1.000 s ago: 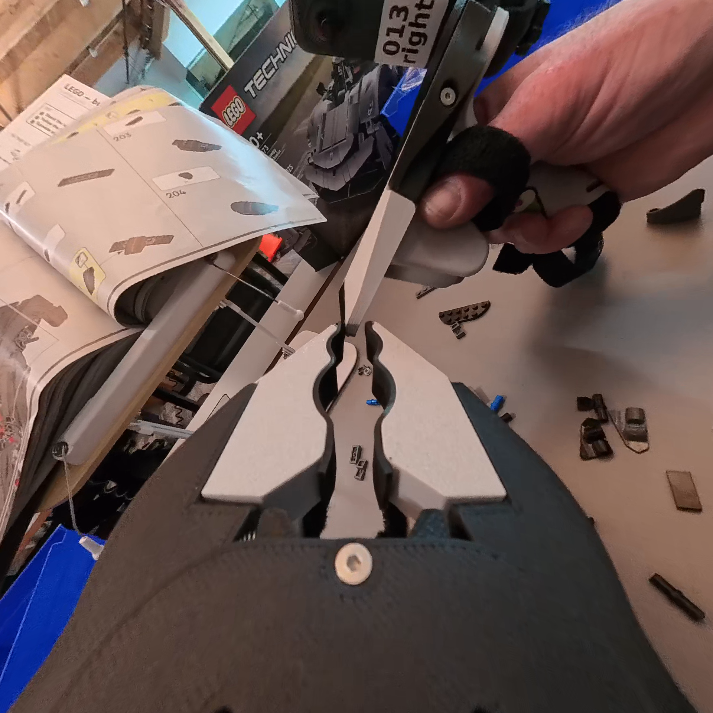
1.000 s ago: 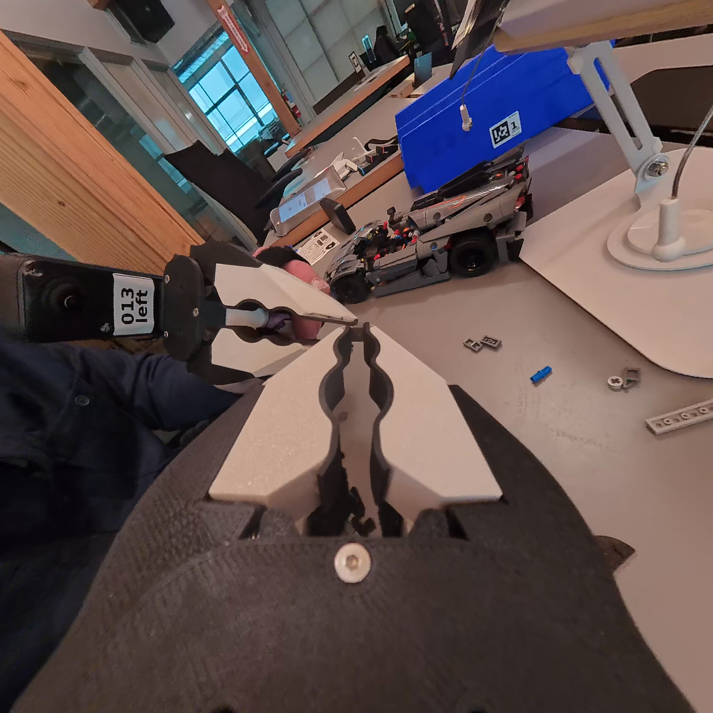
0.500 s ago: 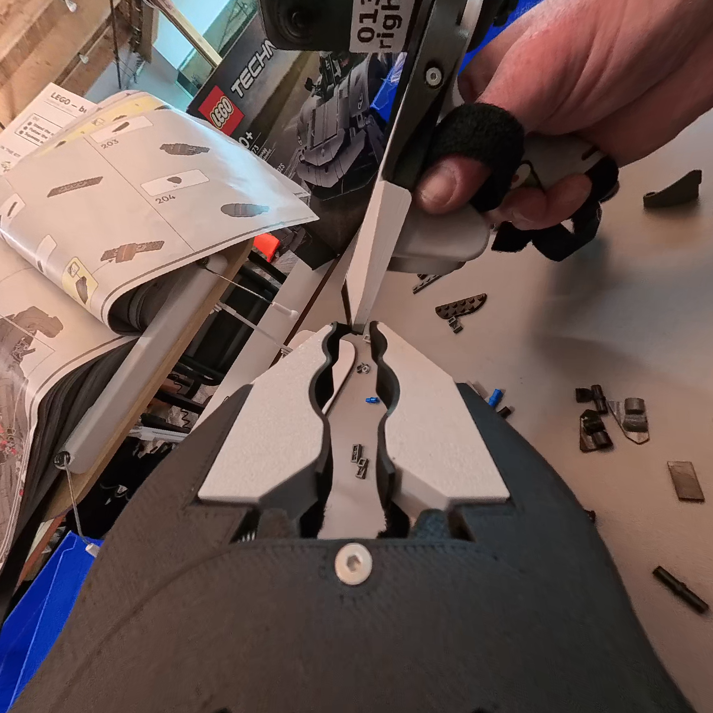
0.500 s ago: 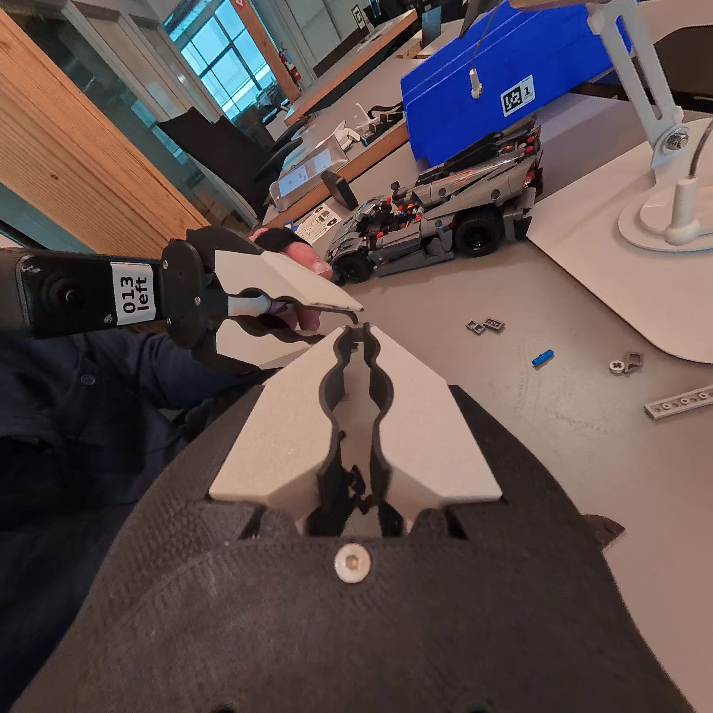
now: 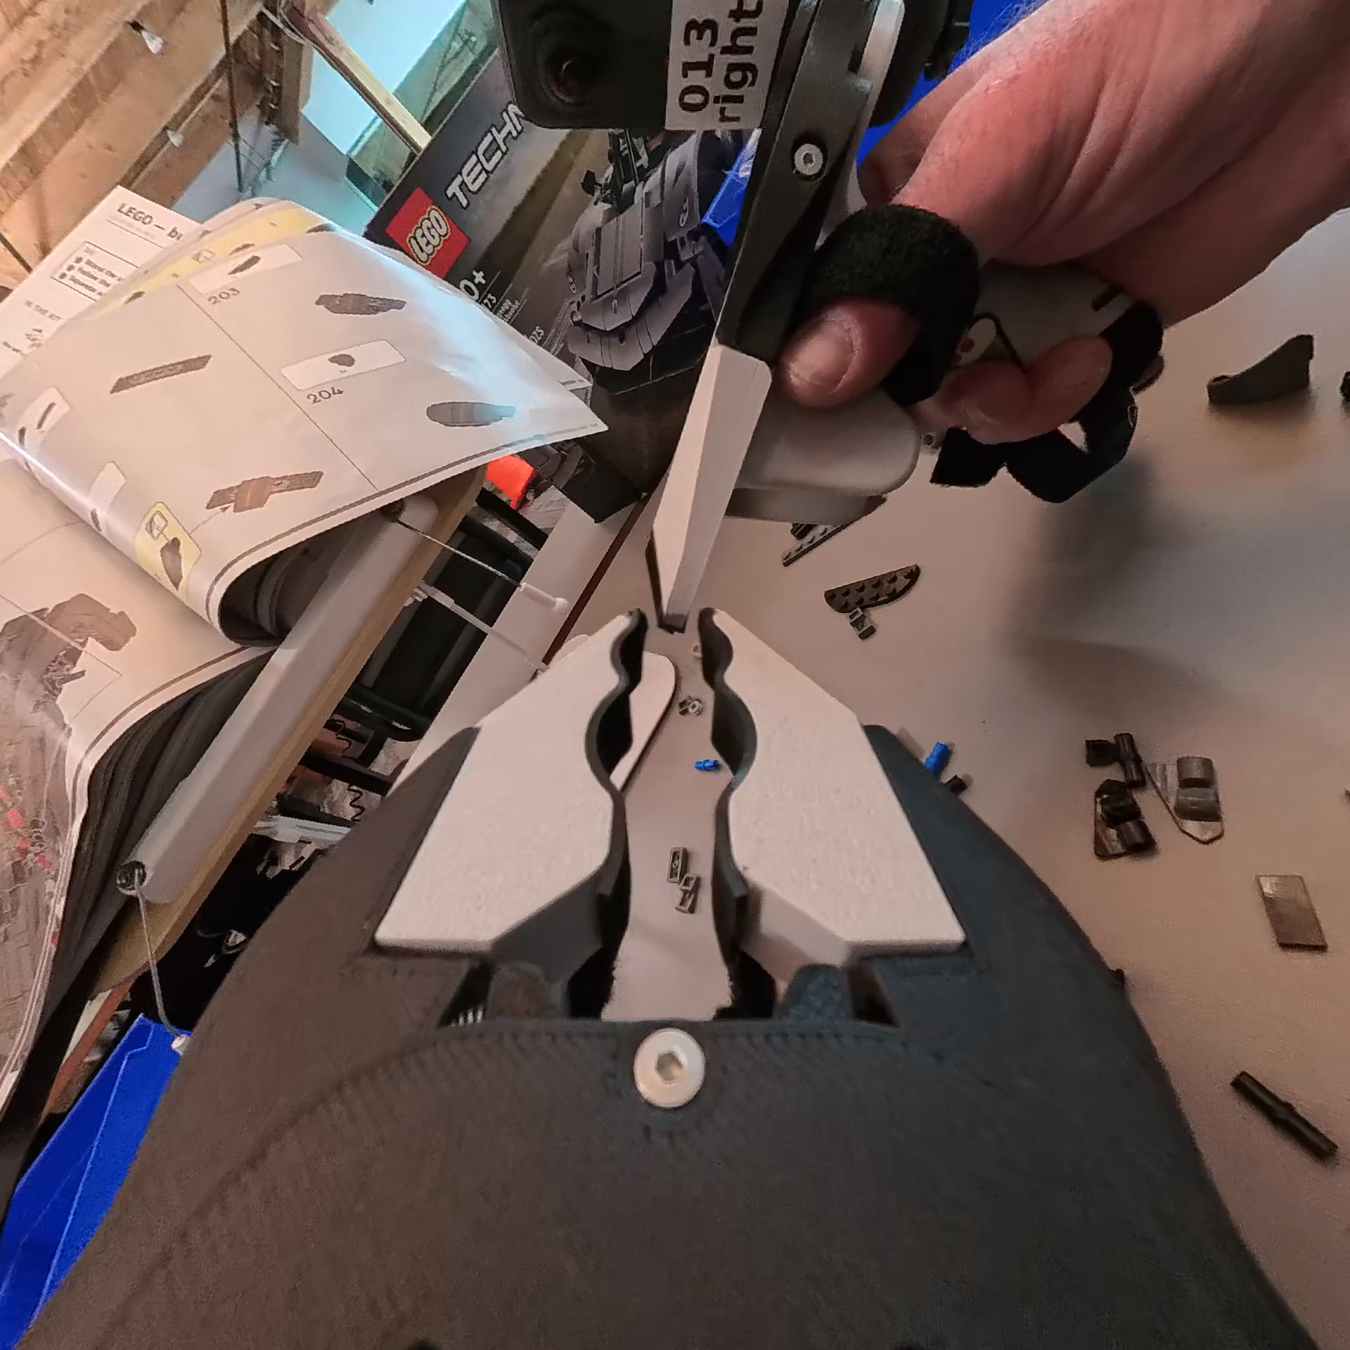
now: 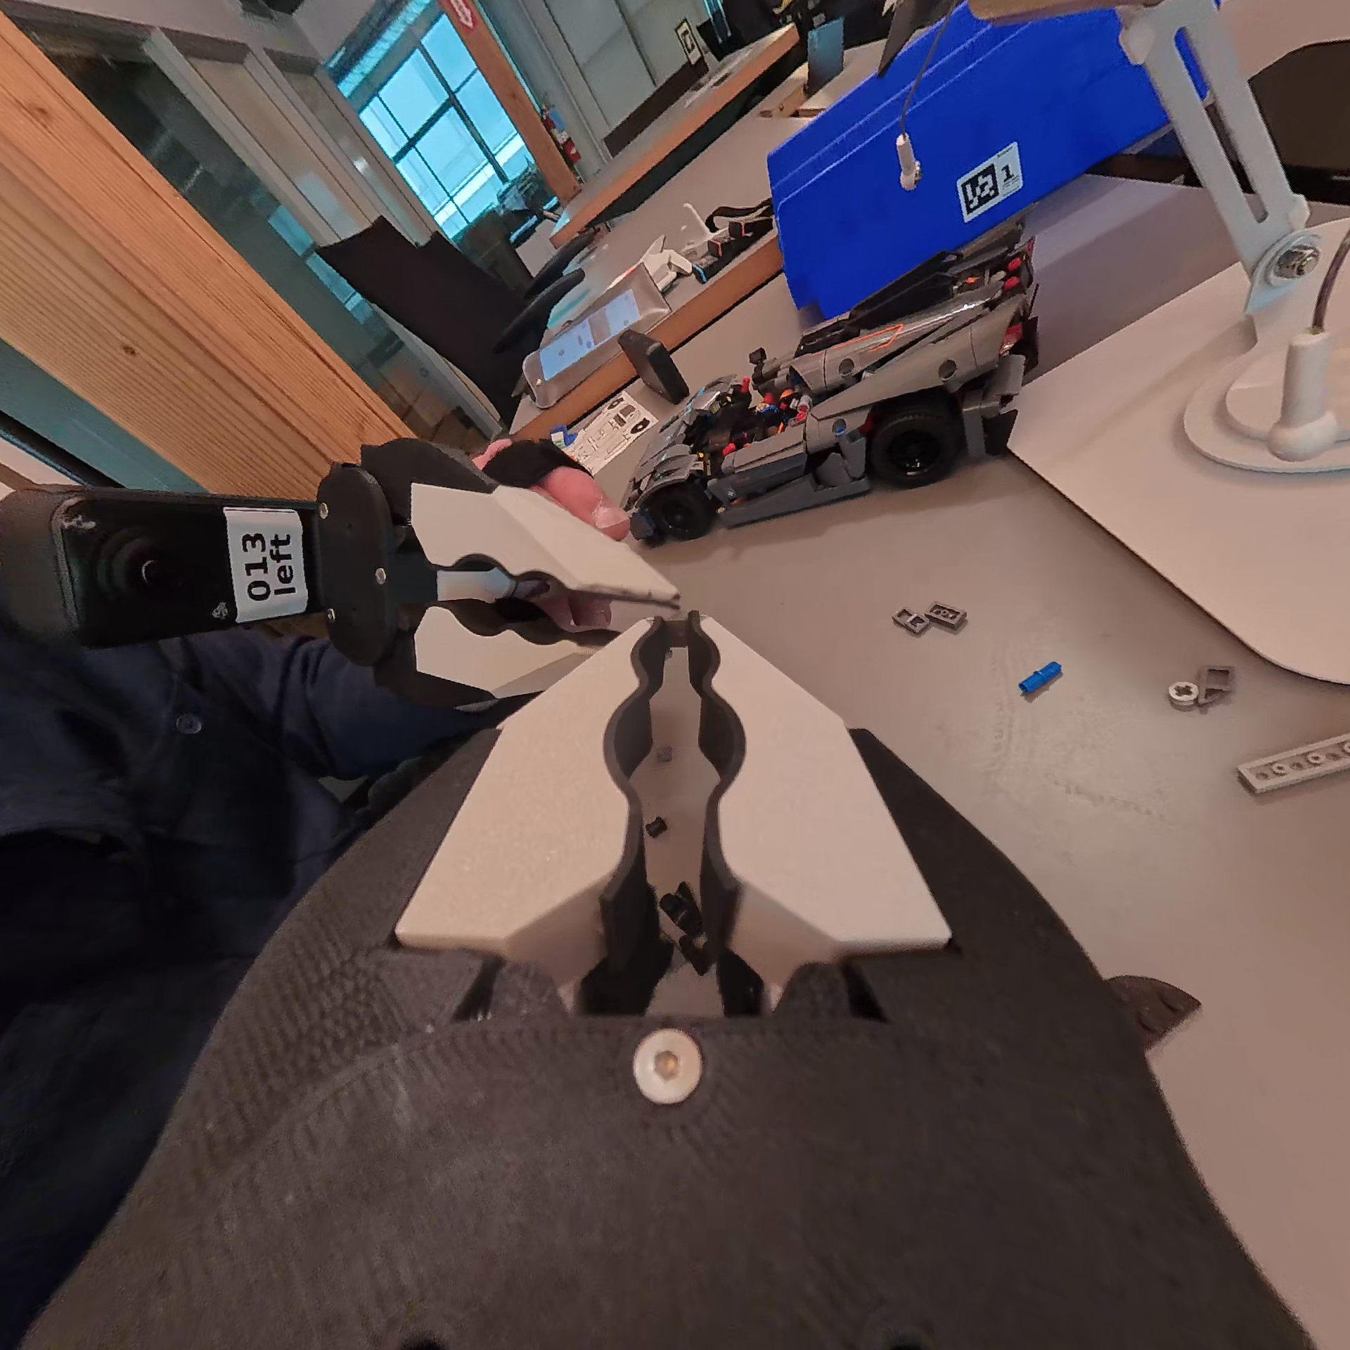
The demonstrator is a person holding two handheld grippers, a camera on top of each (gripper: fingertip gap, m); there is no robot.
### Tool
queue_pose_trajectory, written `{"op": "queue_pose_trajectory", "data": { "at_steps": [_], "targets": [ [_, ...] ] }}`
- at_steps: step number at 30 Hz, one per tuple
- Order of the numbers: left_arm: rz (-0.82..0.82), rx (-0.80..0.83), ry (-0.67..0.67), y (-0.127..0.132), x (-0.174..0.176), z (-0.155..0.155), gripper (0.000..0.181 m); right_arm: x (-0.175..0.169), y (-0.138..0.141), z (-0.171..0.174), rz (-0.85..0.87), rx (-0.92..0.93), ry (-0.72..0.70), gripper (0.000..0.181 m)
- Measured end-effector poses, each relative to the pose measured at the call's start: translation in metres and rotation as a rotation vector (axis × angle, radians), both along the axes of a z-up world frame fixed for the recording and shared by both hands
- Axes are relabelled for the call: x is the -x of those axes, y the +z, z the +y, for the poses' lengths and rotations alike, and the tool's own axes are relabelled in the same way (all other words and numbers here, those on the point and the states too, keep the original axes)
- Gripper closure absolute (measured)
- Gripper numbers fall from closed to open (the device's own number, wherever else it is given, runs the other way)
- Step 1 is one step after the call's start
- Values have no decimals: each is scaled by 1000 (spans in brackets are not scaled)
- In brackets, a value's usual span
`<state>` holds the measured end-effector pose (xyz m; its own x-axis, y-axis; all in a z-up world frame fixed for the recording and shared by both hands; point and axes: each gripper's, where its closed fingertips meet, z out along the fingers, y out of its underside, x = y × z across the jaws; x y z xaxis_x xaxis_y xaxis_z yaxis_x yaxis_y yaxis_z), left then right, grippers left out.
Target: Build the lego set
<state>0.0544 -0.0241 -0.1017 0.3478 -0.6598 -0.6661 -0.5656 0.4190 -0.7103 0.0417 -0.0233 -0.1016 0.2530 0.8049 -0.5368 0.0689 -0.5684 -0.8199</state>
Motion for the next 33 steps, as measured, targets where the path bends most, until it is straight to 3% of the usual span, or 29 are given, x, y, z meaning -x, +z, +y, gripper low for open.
{"op": "queue_pose_trajectory", "data": {
  "at_steps": [6, 10, 25, 33],
  "targets": [
    [12, 0, 5, -2, -1, 1, 162, 0, 0, -1, 0, 4, 10, 177],
    [28, -26, 10, -2, -1, 0, 175, 1, 0, -3, -2, 6, 16, 177],
    [-4, -14, 82, 3, 8, 9, 176, 1, 7, 9, 44, -23, -80, 173],
    [7, -17, 84, 1, 7, 8, 176, 3, 6, 6, 21, -40, -66, 177]
  ]
}}
